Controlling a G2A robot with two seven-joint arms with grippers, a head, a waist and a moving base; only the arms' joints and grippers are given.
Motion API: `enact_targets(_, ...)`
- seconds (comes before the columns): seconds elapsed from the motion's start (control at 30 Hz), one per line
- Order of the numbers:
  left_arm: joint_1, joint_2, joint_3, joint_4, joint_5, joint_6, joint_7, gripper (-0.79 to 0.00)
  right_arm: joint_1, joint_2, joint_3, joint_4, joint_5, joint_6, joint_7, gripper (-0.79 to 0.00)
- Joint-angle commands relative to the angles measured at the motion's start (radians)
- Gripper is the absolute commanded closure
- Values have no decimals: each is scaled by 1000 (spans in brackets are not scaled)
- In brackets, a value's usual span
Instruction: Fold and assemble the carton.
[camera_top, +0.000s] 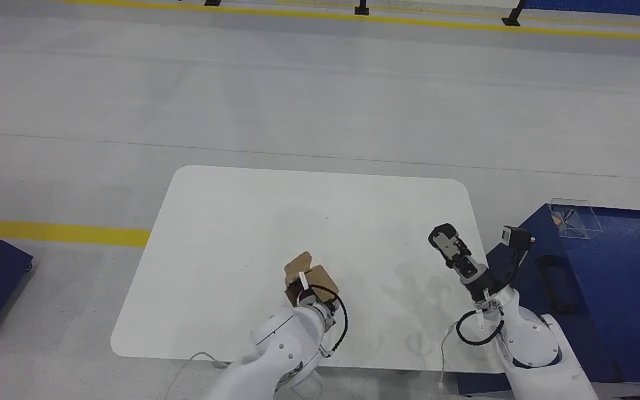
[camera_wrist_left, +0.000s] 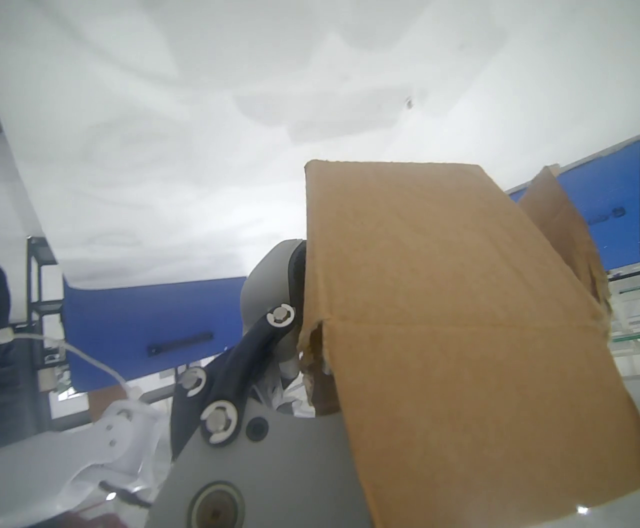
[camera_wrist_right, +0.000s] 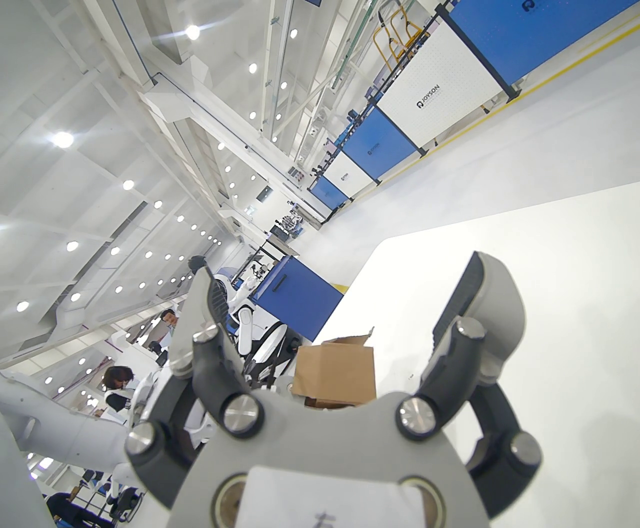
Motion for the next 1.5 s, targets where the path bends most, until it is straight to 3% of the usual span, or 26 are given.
enact_targets(0.0, -4, -8, 15, 24, 9, -20, 21, 0, 0, 0, 0, 0, 0, 0, 0, -785)
enact_targets(0.37, -62, -61, 81, 202, -28, -41, 65, 0, 0, 0, 0, 0, 0, 0, 0, -785)
enact_targets(0.4, -69, -65, 84, 214, -28, -45, 60, -265, 0, 0, 0, 0, 0, 0, 0, -785)
enact_targets(0.43, -74, -70, 89, 226, -21, -49, 57, -579, 0, 0, 0, 0, 0, 0, 0, -785)
enact_targets(0.47, -78, -74, 94, 235, -18, -51, 56, -785, 0, 0, 0, 0, 0, 0, 0, -785)
enact_targets(0.63, -82, -88, 119, 202, 47, -54, 14, -785, 0, 0, 0, 0, 0, 0, 0, -785)
enact_targets(0.87, 10, -69, 109, -10, 211, -10, -15, -785, 0, 0, 0, 0, 0, 0, 0, -785)
enact_targets(1.0, 99, -39, 72, -169, 336, 77, -59, -785, 0, 0, 0, 0, 0, 0, 0, -785)
enact_targets(1.1, 143, -13, 37, -261, 406, 221, -152, -785, 0, 0, 0, 0, 0, 0, 0, -785)
enact_targets(1.3, 210, 38, -81, -317, 534, 408, -437, -785, 0, 0, 0, 0, 0, 0, 0, -785)
enact_targets(1.47, 210, 38, -81, -317, 534, 408, -437, -785, 0, 0, 0, 0, 0, 0, 0, -785)
